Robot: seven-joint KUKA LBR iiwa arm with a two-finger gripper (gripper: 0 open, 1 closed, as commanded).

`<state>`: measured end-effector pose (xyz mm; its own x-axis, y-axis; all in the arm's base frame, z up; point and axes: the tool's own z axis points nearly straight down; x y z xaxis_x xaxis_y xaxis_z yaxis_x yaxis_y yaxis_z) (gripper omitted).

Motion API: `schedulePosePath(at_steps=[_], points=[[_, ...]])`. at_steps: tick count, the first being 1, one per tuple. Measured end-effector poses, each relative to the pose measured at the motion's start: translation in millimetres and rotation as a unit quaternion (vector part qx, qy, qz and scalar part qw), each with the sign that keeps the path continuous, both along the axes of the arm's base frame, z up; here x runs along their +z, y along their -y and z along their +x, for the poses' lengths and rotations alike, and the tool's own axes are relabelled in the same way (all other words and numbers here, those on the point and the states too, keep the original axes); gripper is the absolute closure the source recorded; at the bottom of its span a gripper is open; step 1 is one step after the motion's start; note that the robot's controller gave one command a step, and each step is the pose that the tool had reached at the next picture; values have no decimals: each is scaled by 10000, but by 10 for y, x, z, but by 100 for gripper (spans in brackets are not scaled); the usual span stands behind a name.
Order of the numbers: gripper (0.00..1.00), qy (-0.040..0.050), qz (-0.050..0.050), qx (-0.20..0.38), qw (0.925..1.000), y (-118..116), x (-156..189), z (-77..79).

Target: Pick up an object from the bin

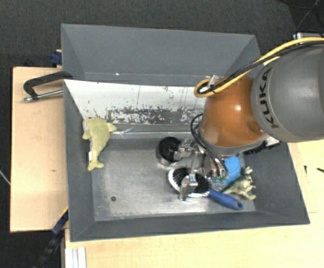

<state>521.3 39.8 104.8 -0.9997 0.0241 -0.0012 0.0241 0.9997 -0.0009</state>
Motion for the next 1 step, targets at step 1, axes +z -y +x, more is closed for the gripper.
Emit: schedulePosePath(at_steps=[1], points=[[0, 149, 73, -1171, 9930, 5, -252, -53]])
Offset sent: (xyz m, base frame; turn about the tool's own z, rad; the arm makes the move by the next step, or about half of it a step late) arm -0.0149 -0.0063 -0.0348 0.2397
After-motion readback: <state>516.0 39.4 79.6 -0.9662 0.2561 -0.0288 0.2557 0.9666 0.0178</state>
